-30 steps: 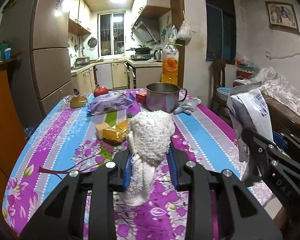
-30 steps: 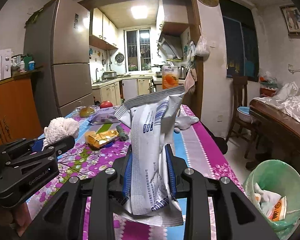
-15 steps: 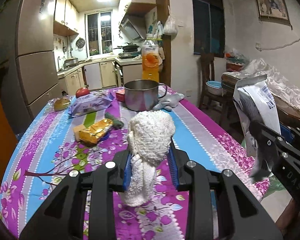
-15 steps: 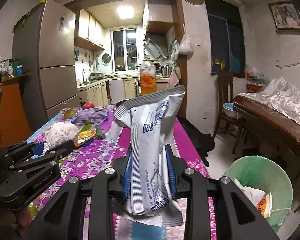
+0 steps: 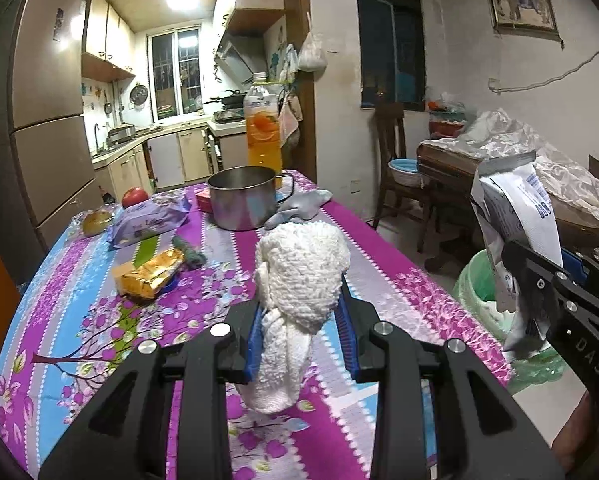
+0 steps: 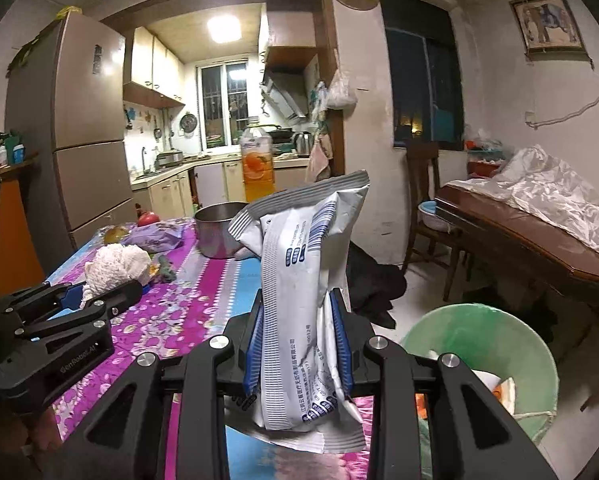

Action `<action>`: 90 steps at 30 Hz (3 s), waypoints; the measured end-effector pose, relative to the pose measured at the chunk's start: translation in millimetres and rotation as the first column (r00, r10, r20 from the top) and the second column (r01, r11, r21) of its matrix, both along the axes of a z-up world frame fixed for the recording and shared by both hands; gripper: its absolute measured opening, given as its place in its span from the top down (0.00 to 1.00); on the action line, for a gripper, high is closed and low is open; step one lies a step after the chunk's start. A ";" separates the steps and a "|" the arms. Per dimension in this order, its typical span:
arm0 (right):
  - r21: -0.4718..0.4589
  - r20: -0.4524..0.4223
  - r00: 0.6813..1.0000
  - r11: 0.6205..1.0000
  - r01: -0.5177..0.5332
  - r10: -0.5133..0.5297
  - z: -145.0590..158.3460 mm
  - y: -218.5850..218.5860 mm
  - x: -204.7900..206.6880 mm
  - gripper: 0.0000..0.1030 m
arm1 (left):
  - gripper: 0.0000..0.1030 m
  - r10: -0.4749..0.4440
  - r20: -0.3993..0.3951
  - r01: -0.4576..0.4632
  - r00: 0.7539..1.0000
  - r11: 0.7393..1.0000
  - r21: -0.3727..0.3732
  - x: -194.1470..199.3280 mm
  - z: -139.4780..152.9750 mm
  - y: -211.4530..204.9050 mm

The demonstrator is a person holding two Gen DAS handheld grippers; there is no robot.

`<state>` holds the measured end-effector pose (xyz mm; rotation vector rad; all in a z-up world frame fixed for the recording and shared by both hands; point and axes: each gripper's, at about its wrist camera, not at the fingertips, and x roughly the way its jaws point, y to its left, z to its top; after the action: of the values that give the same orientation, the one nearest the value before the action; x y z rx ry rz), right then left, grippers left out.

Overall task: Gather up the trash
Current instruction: 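Carry the cloth and packet over the green bin with both tools, then open both tools to drop the cloth and packet into the bin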

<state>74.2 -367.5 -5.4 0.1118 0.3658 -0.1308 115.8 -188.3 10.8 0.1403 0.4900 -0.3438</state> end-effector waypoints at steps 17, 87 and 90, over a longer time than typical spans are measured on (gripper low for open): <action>-0.022 -0.001 0.983 0.983 0.183 -0.183 8.2 -99.2 -33.5 0.70 | 0.70 -0.154 0.011 0.154 0.988 0.988 -0.025 -0.9 13.8 -88.4; 0.211 -0.440 0.882 0.935 0.285 -0.170 -76.9 -289.5 7.0 0.45 | 0.34 -0.368 -0.371 0.411 0.853 0.911 0.042 45.3 -62.6 -268.9; 0.209 -0.433 0.885 0.936 0.282 -0.171 -75.5 -287.5 5.2 0.45 | 0.34 -0.368 -0.371 0.411 0.852 0.911 0.042 44.7 -63.1 -267.4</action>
<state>79.4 -655.0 -80.9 0.3999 0.7922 -0.3429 160.5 -455.7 -52.3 0.3006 0.8477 -0.7496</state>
